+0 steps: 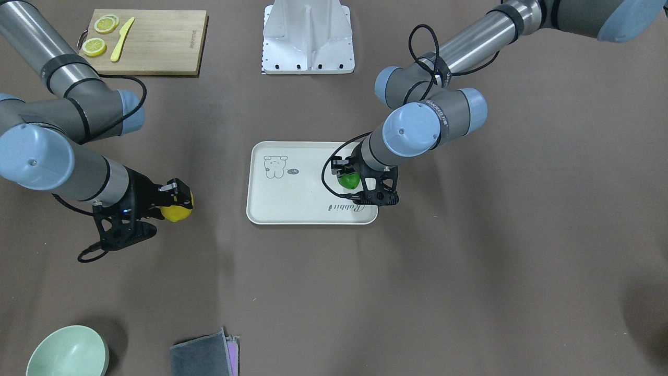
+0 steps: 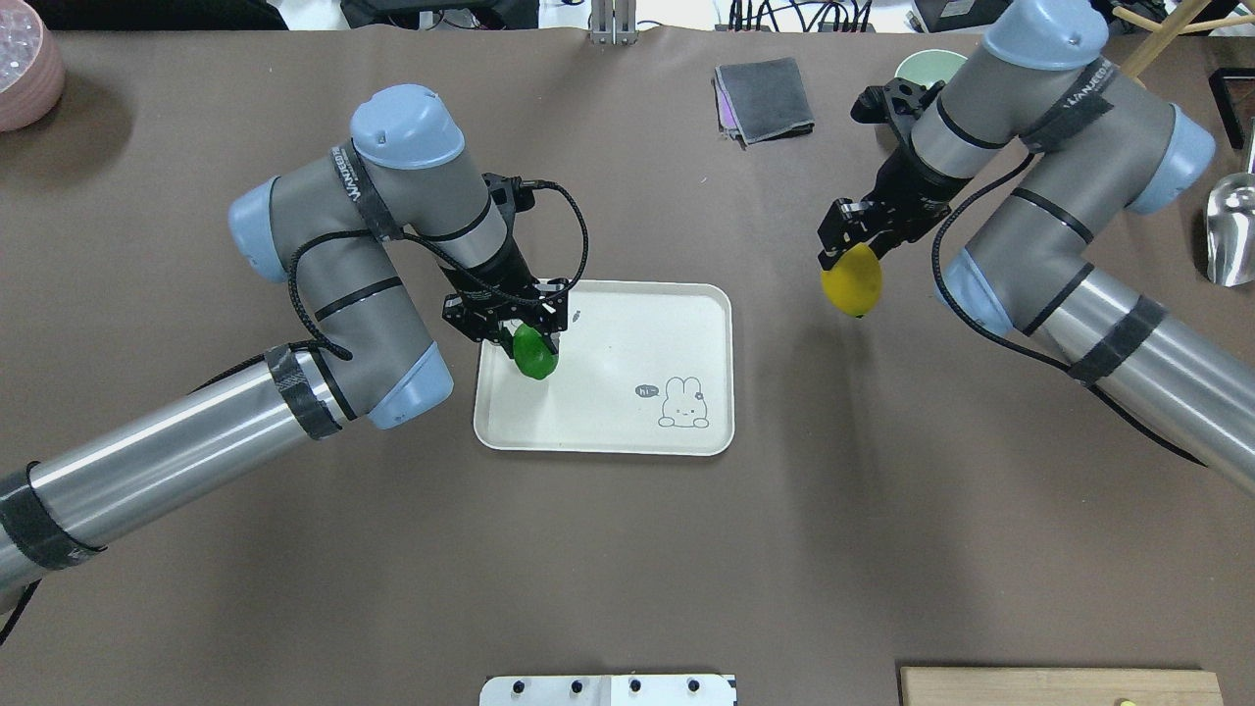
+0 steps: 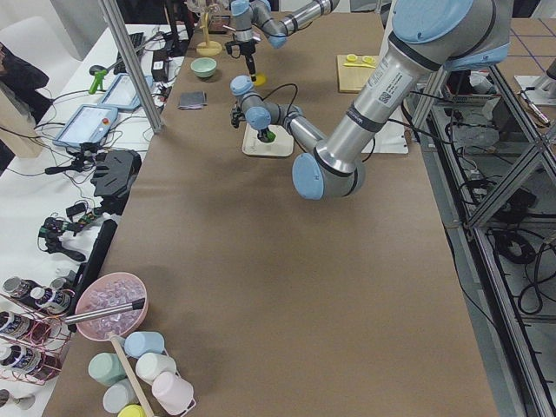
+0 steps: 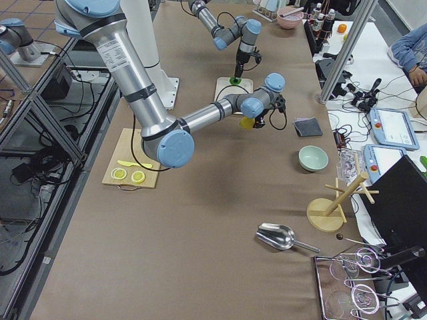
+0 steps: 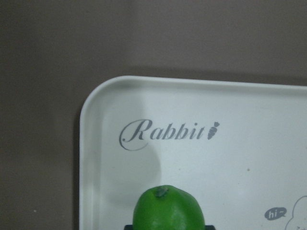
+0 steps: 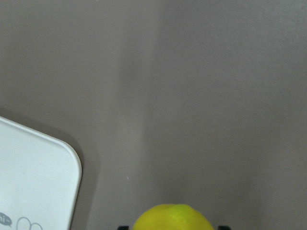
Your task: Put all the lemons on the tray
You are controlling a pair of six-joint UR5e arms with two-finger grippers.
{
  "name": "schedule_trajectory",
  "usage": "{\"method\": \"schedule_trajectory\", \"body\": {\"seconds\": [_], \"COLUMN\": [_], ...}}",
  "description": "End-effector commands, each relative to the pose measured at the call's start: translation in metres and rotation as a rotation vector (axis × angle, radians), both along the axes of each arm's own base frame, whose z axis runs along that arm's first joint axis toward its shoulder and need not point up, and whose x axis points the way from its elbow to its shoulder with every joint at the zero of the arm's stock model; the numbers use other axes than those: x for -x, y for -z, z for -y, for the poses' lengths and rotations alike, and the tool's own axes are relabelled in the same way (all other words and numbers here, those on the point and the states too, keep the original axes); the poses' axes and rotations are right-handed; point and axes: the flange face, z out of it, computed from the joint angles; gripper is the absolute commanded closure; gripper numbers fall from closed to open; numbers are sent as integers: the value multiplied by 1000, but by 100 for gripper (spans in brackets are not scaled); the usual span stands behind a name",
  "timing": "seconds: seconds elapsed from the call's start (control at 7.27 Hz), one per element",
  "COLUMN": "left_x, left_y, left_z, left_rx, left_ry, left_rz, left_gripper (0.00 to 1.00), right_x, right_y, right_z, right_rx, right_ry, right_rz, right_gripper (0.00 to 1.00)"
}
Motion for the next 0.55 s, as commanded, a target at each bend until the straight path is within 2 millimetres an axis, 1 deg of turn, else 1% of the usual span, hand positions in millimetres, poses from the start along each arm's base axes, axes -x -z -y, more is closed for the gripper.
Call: {"method": "schedule_trajectory", "body": {"seconds": [0.0, 0.14, 0.28, 0.41], "left_x": [3, 33, 84, 152], "left_y": [5, -2, -20, -45], "left_z": [1, 22, 37, 33], "left_rx": [-4, 12, 47, 58], "left_ry": [11, 56, 113, 168], "left_rz": [-1, 15, 65, 94], "left_gripper": [2, 2, 2, 2], "right_x": [40, 55, 64, 78], "right_y": [36, 49, 54, 54], "right_z": [20, 19, 12, 0], "right_rx": [-23, -34, -40, -21], "right_ry": [25, 41, 60, 111], "right_rz": [18, 25, 35, 62], "right_gripper": [66, 66, 66, 66]}}
